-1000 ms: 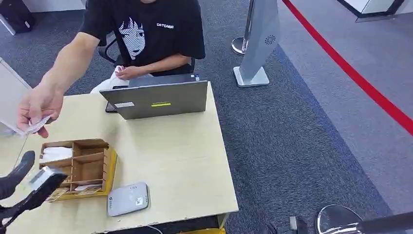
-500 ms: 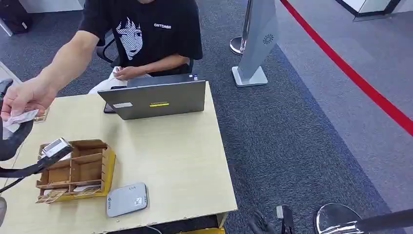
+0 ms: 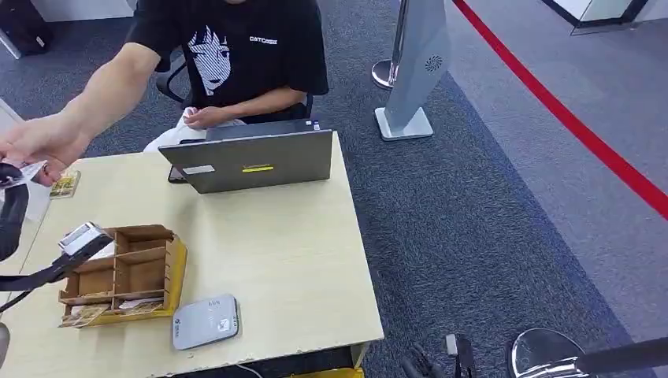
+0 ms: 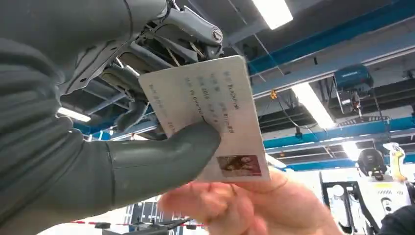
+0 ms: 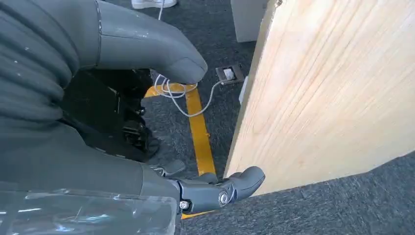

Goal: Pass the card to the sensor for recognition and then transmit it.

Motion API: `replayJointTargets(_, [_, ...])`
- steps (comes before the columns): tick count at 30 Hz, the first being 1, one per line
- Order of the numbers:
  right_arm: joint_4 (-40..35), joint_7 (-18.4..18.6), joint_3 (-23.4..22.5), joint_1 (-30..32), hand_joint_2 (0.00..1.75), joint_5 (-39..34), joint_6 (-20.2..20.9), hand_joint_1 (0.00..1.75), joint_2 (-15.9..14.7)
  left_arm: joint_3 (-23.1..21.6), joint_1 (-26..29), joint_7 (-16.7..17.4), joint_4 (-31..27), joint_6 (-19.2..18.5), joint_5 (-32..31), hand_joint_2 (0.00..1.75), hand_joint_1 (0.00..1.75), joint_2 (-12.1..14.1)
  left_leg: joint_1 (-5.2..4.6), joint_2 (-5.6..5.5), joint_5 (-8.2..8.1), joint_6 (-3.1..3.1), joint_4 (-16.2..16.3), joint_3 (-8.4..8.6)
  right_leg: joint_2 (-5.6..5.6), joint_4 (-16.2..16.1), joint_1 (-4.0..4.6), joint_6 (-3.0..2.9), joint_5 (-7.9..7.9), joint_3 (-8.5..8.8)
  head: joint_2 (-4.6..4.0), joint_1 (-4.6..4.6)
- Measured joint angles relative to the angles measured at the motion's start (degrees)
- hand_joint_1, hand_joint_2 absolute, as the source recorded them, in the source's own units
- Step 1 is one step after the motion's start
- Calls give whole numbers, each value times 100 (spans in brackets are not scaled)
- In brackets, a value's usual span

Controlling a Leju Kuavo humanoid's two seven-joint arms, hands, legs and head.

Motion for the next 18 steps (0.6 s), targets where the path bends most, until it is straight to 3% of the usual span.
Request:
replayJointTargets(4, [-22, 0, 52, 29, 175, -109, -79, 0, -26, 90, 113, -147, -29, 217, 305, 175, 175, -57, 0, 1, 0, 0, 0, 0, 1, 1, 0, 0, 0, 0, -2, -2])
replayJointTargets(7, [-72, -35, 70, 101, 175, -256, -120, 0, -37, 114, 472, -620, -388, 516, 996, 175, 175, -331, -1, 2, -3, 2, 0, -1, 2, -1, -3, 2, -3, -1, 0, -2])
replayJointTargets(11, [-179, 22, 68, 200, 175, -302, -208, 0, -37, -127, 1186, -815, -802, 284, 1201, 175, 175, -634, -6, 7, -15, 13, 0, -1, 3, -10, -7, 3, -11, -2, 0, 9])
replayJointTargets(18, [-411, 164, 22, 293, 175, -297, -151, 0, -37, -703, 2039, -800, -712, -29, 1324, 175, 175, -946, -6, 9, -15, 13, 0, -5, 2, -13, -6, 4, -10, -3, 0, 7])
